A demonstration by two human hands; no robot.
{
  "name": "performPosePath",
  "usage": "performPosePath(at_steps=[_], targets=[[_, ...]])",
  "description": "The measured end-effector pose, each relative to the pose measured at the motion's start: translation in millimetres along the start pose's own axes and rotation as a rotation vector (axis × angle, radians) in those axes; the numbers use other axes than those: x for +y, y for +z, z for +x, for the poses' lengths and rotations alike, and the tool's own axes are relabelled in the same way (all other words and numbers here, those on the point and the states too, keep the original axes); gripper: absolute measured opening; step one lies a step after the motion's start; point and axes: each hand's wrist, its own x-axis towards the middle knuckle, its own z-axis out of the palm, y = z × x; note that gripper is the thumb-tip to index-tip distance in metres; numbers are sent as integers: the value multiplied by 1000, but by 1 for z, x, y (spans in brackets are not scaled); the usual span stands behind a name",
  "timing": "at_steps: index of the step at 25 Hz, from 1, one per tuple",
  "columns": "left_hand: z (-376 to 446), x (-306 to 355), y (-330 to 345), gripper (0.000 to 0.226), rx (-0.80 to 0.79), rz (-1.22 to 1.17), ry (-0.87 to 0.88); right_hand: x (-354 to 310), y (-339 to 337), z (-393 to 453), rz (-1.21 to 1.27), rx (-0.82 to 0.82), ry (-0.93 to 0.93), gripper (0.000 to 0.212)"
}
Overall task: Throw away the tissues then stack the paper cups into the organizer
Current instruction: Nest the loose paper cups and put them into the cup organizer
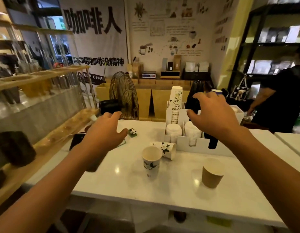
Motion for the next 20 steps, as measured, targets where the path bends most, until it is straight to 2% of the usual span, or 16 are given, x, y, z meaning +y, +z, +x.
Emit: performPosePath(at_steps=[6, 9, 12, 15, 20], targets=[[22, -38, 32, 81, 6, -122, 59, -25, 42, 1, 31, 15, 14, 61], [40, -47, 54, 78, 1, -160, 108, -25, 55, 14, 17, 2, -22, 63], [61, -58, 77, 76, 0, -188, 123, -15, 67, 33, 21, 60, -42, 62], [90, -61, 106, 78, -54, -170, 137, -1, 99, 46, 69, 79, 4, 62], [135, -52, 144, 76, -155, -150, 195, 18, 155, 48, 236, 18, 149, 60]])
